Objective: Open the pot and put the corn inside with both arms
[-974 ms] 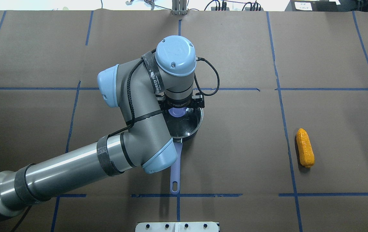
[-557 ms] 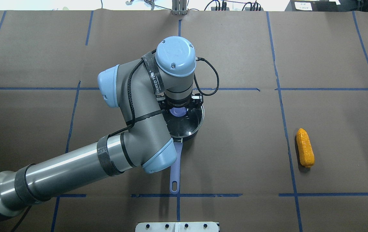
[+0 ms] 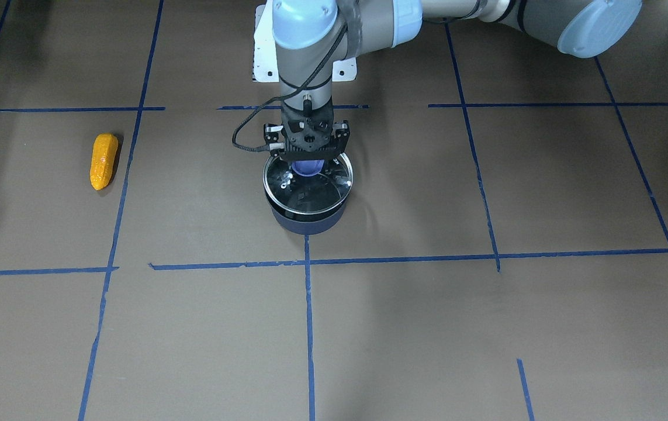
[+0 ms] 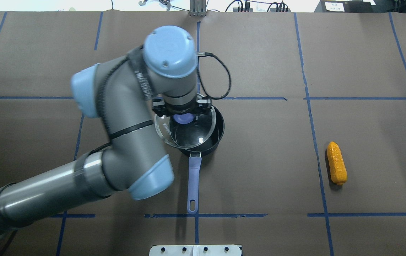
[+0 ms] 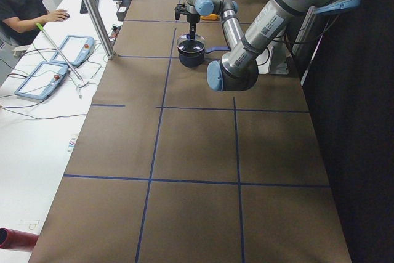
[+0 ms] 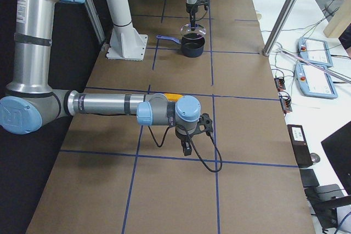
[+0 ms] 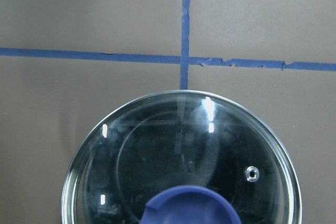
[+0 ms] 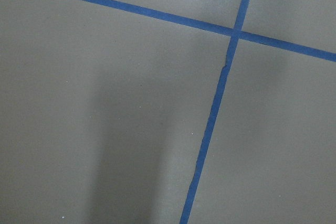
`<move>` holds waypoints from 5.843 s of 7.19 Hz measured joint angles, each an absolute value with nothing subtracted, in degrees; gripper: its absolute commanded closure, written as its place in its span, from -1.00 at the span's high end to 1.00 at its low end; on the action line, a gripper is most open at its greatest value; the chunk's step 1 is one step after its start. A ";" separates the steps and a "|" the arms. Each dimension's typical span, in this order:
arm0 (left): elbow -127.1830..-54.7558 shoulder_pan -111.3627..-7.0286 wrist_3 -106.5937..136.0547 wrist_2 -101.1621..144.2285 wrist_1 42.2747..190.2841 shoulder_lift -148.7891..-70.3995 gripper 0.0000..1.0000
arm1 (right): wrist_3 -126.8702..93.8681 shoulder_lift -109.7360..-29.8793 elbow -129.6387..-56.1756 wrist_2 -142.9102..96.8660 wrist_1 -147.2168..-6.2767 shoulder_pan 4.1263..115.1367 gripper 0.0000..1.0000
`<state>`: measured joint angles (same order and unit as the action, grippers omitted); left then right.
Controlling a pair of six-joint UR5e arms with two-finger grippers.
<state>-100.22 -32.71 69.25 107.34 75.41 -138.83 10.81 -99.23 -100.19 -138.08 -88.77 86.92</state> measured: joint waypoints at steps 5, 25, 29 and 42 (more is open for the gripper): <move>-112.58 -35.51 59.52 107.98 85.43 -112.83 -1.00 | 10.50 -99.31 -100.05 -138.15 -88.85 86.92 1.00; -112.39 -50.67 55.81 121.98 97.65 -98.79 1.00 | -69.15 -97.71 -107.74 -116.02 -54.31 38.13 0.47; -112.41 -50.71 55.81 121.91 97.65 -98.79 1.00 | -69.95 -97.90 -107.46 -111.48 -54.78 35.02 -1.00; -113.39 -50.71 55.90 121.90 97.73 -98.71 1.00 | -87.49 -43.93 -92.59 -107.63 -87.43 29.48 0.54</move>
